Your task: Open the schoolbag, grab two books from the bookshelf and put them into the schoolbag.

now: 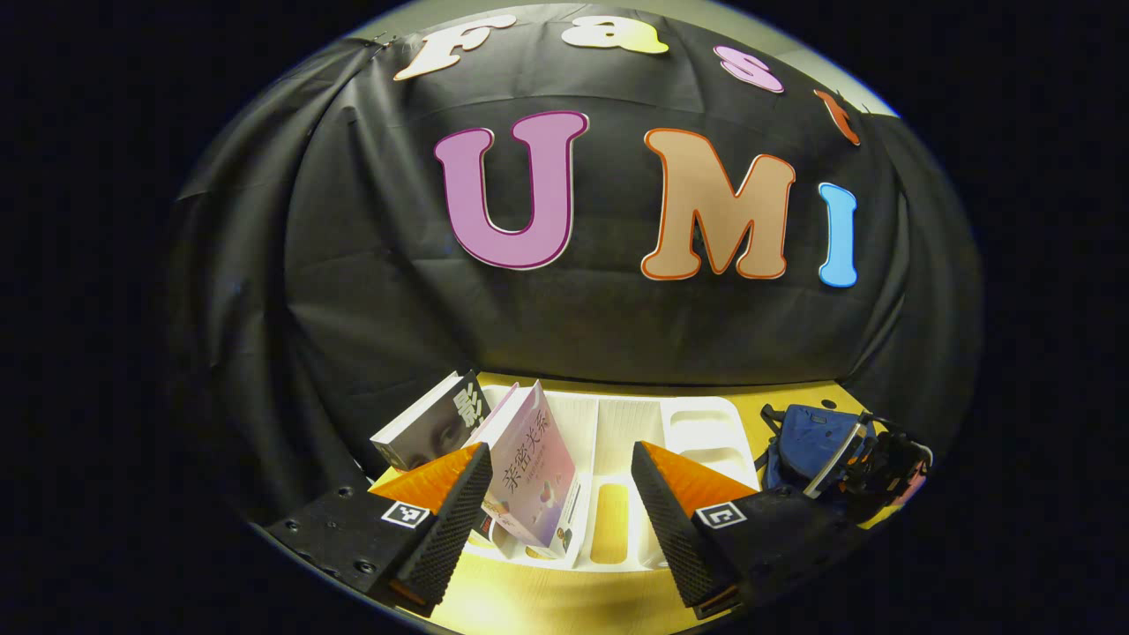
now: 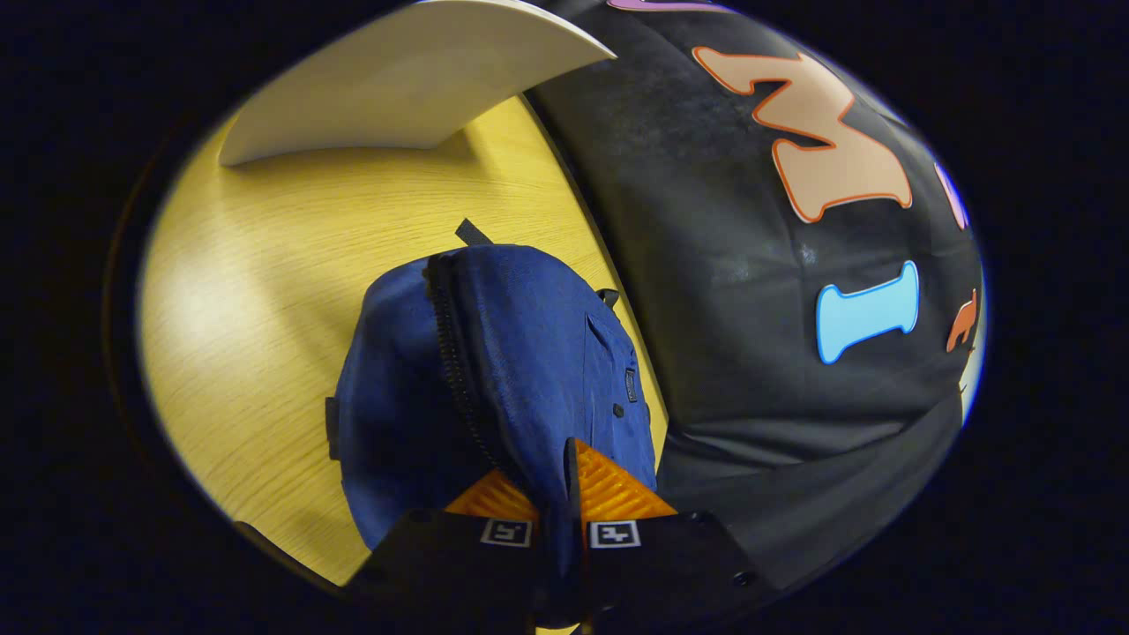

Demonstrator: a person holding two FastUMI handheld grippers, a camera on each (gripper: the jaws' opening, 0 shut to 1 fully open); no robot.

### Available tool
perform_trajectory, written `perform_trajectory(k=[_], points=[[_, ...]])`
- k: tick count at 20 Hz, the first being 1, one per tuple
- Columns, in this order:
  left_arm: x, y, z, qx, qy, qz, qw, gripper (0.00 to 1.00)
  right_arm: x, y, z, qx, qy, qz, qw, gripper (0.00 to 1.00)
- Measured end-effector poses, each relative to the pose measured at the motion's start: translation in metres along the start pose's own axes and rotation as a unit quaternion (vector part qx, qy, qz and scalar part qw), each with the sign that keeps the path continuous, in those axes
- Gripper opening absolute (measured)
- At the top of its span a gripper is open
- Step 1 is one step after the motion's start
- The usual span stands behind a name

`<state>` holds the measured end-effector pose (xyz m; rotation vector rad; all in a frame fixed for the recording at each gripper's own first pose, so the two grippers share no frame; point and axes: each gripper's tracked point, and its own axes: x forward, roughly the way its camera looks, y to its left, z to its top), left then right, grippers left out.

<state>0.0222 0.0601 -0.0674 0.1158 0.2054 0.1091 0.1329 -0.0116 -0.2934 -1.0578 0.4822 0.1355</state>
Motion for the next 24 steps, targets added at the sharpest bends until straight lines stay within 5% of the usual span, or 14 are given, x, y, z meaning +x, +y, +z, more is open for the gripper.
perform_trajectory(k=[5, 10, 15, 18, 24], points=[[-0.003, 0.008, 0.017, 0.011, 0.000, -0.004, 1.000, 0.92, -0.006, -0.044, 0.010, 0.013, -0.011, -0.007, 1.000, 0.08], [0.011, 0.029, 0.045, 0.059, 0.024, -0.016, 0.998, 0.92, -0.007, -0.072, 0.011, 0.091, -0.007, 0.015, 0.996, 0.08], [0.048, 0.049, 0.039, 0.088, 0.117, -0.040, 0.988, 0.92, -0.006, -0.100, 0.013, 0.110, -0.008, 0.013, 0.994, 0.08], [0.067, 0.051, 0.013, 0.080, 0.198, -0.064, 0.975, 0.91, -0.005, -0.110, 0.012, 0.118, -0.004, 0.015, 0.993, 0.08], [0.103, 0.061, -0.039, 0.109, 0.346, -0.089, 0.928, 0.90, -0.007, -0.115, 0.014, 0.119, 0.001, 0.015, 0.993, 0.08]])
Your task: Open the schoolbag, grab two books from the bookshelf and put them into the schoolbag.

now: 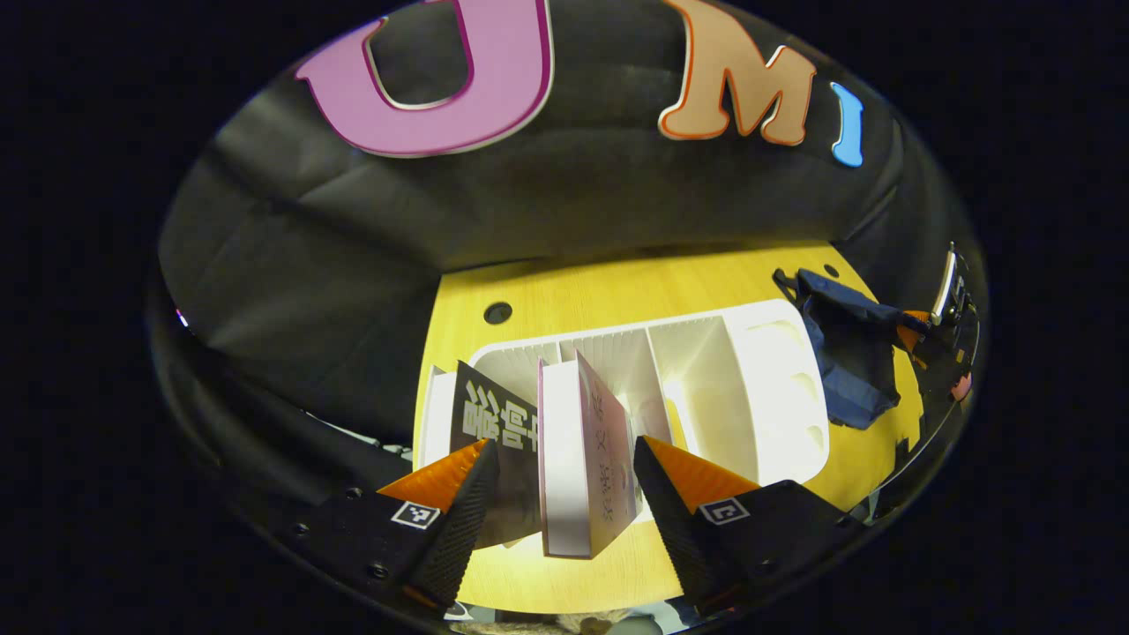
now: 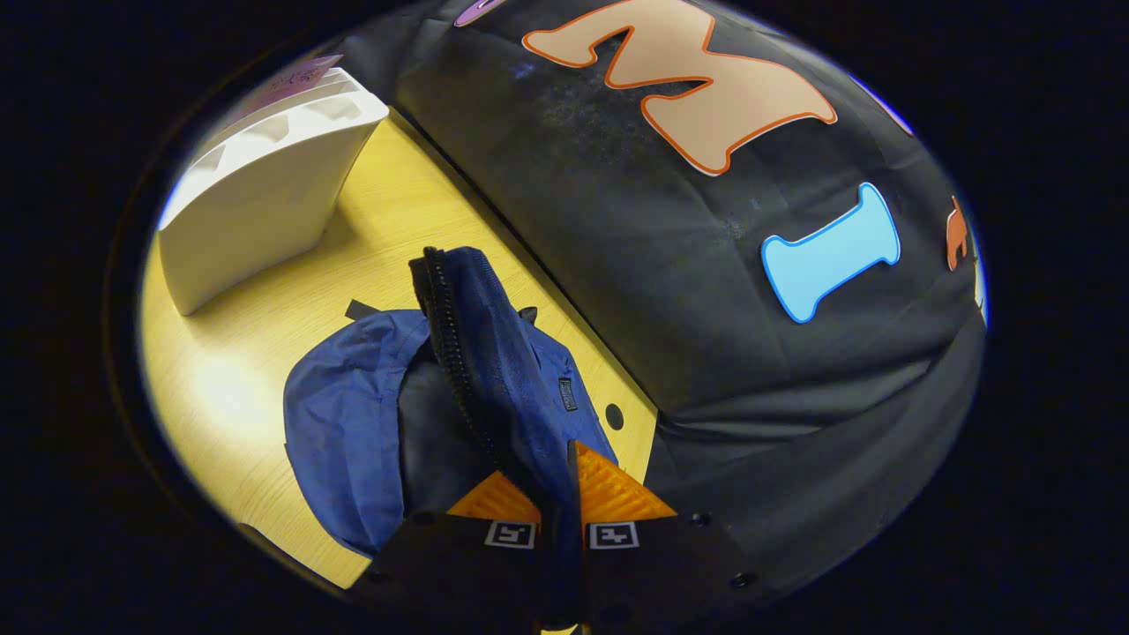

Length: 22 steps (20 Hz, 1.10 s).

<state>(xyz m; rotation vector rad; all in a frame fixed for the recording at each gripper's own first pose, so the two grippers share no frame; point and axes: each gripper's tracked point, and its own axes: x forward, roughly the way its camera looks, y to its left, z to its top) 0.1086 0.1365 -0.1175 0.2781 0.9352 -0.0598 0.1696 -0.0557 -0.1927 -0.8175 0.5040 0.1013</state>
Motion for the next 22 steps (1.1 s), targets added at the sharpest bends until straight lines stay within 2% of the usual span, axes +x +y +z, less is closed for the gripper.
perform_trajectory(k=[3, 5, 9, 10, 11, 12, 15, 20, 22], points=[[0.024, -0.004, -0.011, 0.007, 0.060, -0.026, 0.998, 0.90, 0.000, -0.002, 0.000, 0.003, -0.001, -0.003, 1.000, 0.08], [0.034, -0.007, -0.014, 0.011, 0.083, -0.036, 0.996, 0.85, 0.000, -0.004, 0.001, 0.016, 0.001, -0.003, 1.000, 0.08], [0.050, -0.015, -0.024, 0.002, 0.129, -0.057, 0.990, 0.62, 0.002, -0.006, 0.000, 0.030, 0.004, 0.003, 1.000, 0.10], [0.052, -0.017, -0.027, -0.001, 0.140, -0.065, 0.988, 0.56, 0.001, -0.006, -0.001, 0.029, 0.004, 0.004, 1.000, 0.08], [0.053, -0.023, -0.030, -0.009, 0.152, -0.075, 0.986, 0.58, 0.001, -0.006, 0.000, 0.027, 0.004, 0.004, 1.000, 0.10], [0.053, -0.029, -0.029, -0.020, 0.160, -0.087, 0.983, 0.54, 0.002, -0.005, -0.001, 0.026, 0.004, 0.005, 1.000, 0.06], [0.050, -0.033, -0.035, -0.029, 0.183, -0.084, 0.979, 0.37, 0.002, -0.005, -0.001, 0.024, 0.004, 0.006, 1.000, 0.08], [0.045, -0.034, -0.035, -0.043, 0.189, -0.069, 0.979, 0.32, 0.002, -0.006, -0.003, 0.031, 0.004, 0.012, 0.999, 0.08], [0.035, -0.033, -0.035, -0.038, 0.193, -0.061, 0.979, 0.34, 0.002, -0.005, -0.003, 0.034, 0.004, 0.015, 0.999, 0.08]])
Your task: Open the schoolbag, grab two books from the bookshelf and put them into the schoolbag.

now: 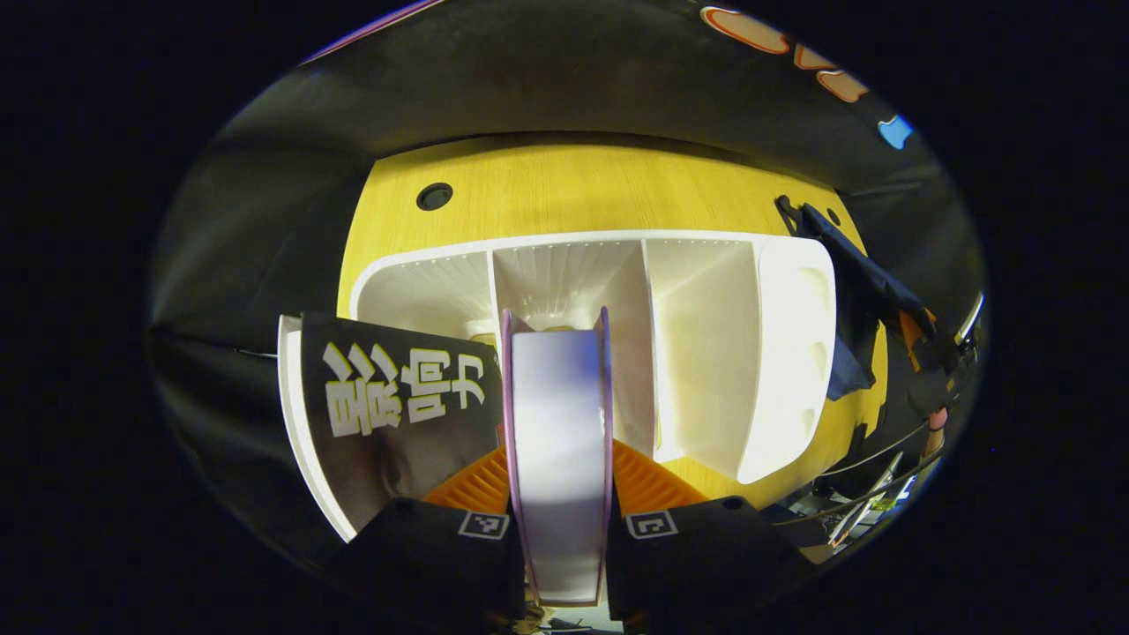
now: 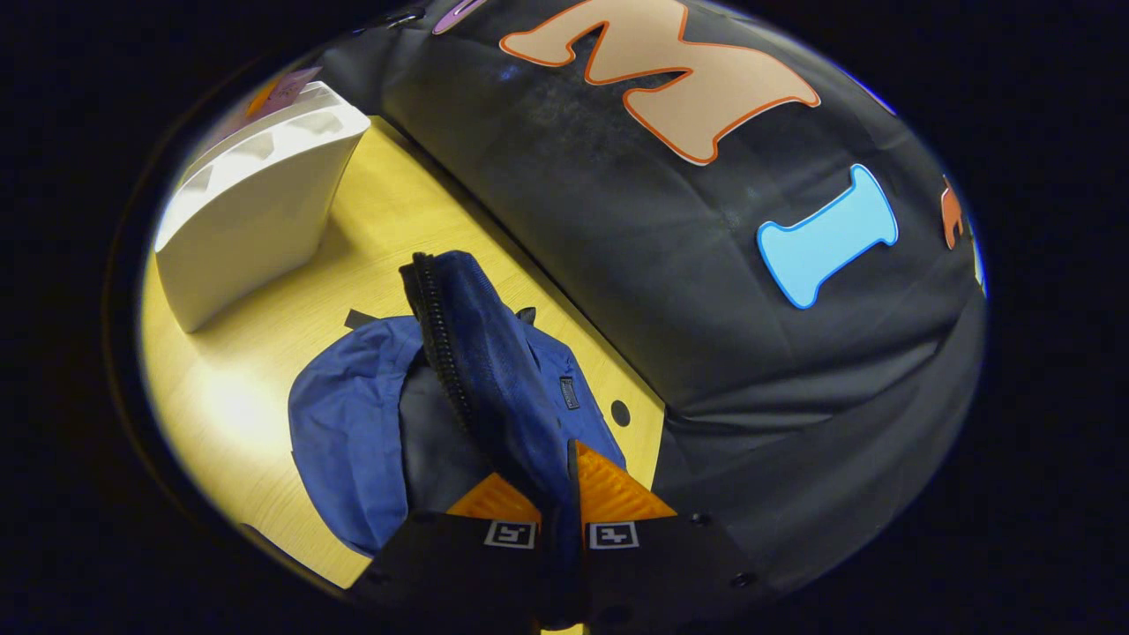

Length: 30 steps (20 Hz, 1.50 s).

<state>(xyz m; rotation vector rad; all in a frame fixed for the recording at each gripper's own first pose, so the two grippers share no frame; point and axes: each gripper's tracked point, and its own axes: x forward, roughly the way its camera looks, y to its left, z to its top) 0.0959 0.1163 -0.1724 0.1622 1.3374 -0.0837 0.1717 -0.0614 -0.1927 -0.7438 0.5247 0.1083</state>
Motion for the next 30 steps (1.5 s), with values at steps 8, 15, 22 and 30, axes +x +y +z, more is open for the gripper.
perform_trajectory(k=[8, 15, 22, 30], points=[[-0.066, -0.011, -0.014, -0.004, -0.039, 0.033, 0.999, 0.33, -0.002, 0.001, -0.002, 0.007, -0.008, 0.014, 1.000, 0.08], [-0.157, -0.053, -0.025, -0.053, -0.136, 0.006, 0.989, 0.33, -0.001, -0.014, -0.002, 0.028, -0.019, 0.026, 0.999, 0.08], [-0.192, -0.146, -0.020, -0.143, -0.241, -0.124, 0.952, 0.33, 0.002, -0.023, -0.002, 0.055, -0.032, 0.033, 0.997, 0.08], [-0.129, -0.277, -0.001, -0.181, -0.276, -0.246, 0.911, 0.31, 0.000, -0.027, -0.001, 0.085, -0.038, 0.040, 0.995, 0.07]])
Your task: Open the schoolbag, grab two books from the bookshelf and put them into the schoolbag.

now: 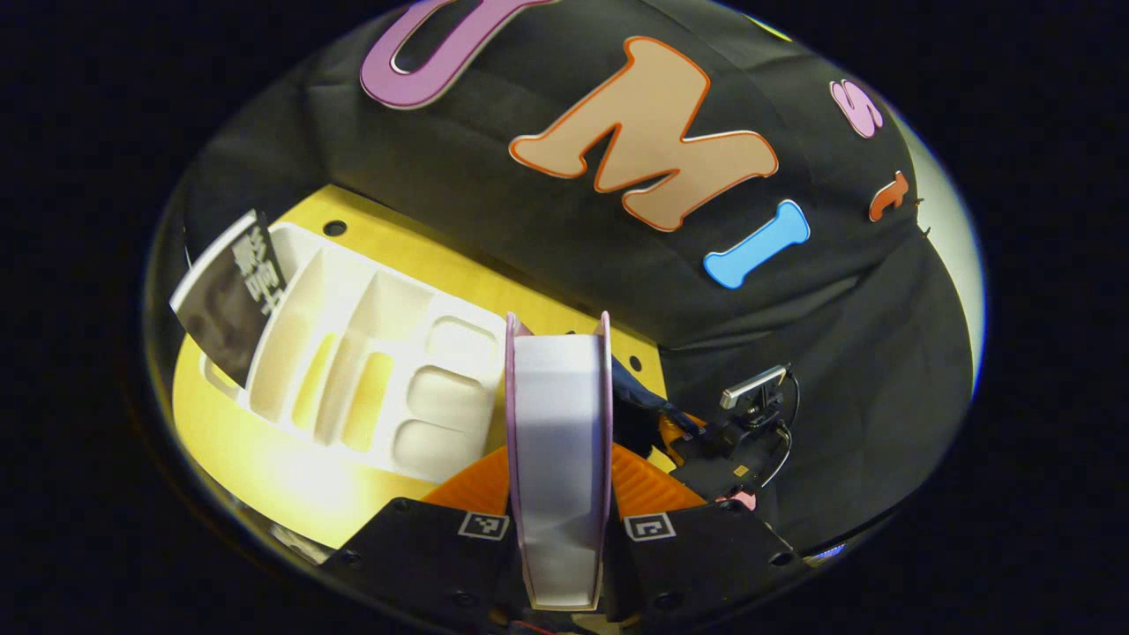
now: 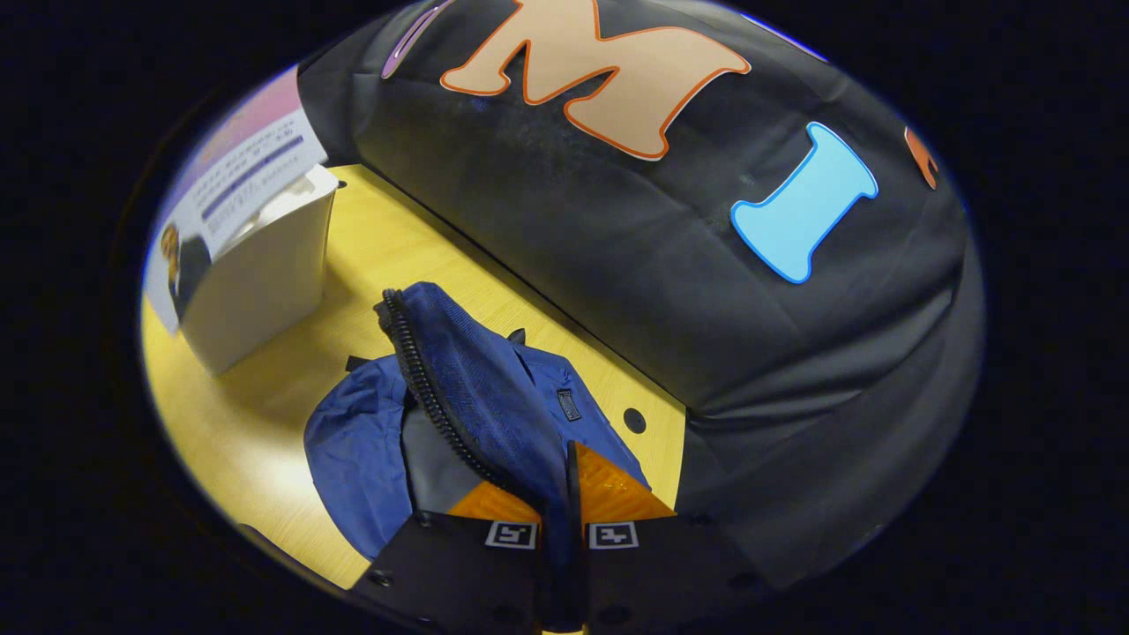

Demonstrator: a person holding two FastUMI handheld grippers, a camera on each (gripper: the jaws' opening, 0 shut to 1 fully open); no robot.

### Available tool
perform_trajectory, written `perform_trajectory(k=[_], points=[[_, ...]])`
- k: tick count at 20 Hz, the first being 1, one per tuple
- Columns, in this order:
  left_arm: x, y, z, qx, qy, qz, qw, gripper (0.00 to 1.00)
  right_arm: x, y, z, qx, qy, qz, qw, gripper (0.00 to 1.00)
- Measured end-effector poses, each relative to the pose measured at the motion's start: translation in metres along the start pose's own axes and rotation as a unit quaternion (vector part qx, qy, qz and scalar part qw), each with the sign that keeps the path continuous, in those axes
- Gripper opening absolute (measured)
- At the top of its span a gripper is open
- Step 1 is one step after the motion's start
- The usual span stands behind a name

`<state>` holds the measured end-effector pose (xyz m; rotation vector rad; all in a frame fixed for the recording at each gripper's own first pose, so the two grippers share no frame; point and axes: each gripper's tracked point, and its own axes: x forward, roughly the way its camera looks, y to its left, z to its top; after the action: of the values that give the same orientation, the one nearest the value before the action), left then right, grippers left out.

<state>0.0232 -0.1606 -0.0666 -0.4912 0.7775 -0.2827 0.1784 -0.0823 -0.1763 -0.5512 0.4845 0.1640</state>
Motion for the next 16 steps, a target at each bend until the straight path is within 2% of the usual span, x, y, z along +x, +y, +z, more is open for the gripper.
perform_trajectory(k=[2, 4, 6, 9, 13, 16], points=[[0.033, -0.011, -0.024, -0.022, 0.011, -0.020, 0.999, 0.31, 0.000, 0.001, 0.002, 0.004, -0.002, 0.002, 1.000, 0.07], [0.065, -0.012, -0.045, -0.042, 0.021, -0.020, 0.999, 0.34, 0.001, 0.001, 0.002, 0.012, -0.001, 0.005, 1.000, 0.06], [0.101, -0.010, -0.063, -0.055, 0.021, -0.018, 0.998, 0.33, 0.000, 0.000, 0.004, 0.023, -0.001, 0.007, 1.000, 0.09], [0.149, -0.019, -0.082, -0.083, 0.015, -0.038, 0.996, 0.33, -0.001, 0.000, 0.008, 0.032, -0.004, -0.001, 0.999, 0.07], [0.208, -0.025, -0.095, -0.078, -0.004, -0.046, 0.996, 0.32, 0.001, 0.000, 0.007, 0.054, -0.003, -0.007, 0.999, 0.08], [0.247, -0.035, -0.098, -0.074, -0.025, -0.066, 0.995, 0.32, 0.002, 0.000, 0.007, 0.056, -0.004, -0.008, 0.998, 0.07]])
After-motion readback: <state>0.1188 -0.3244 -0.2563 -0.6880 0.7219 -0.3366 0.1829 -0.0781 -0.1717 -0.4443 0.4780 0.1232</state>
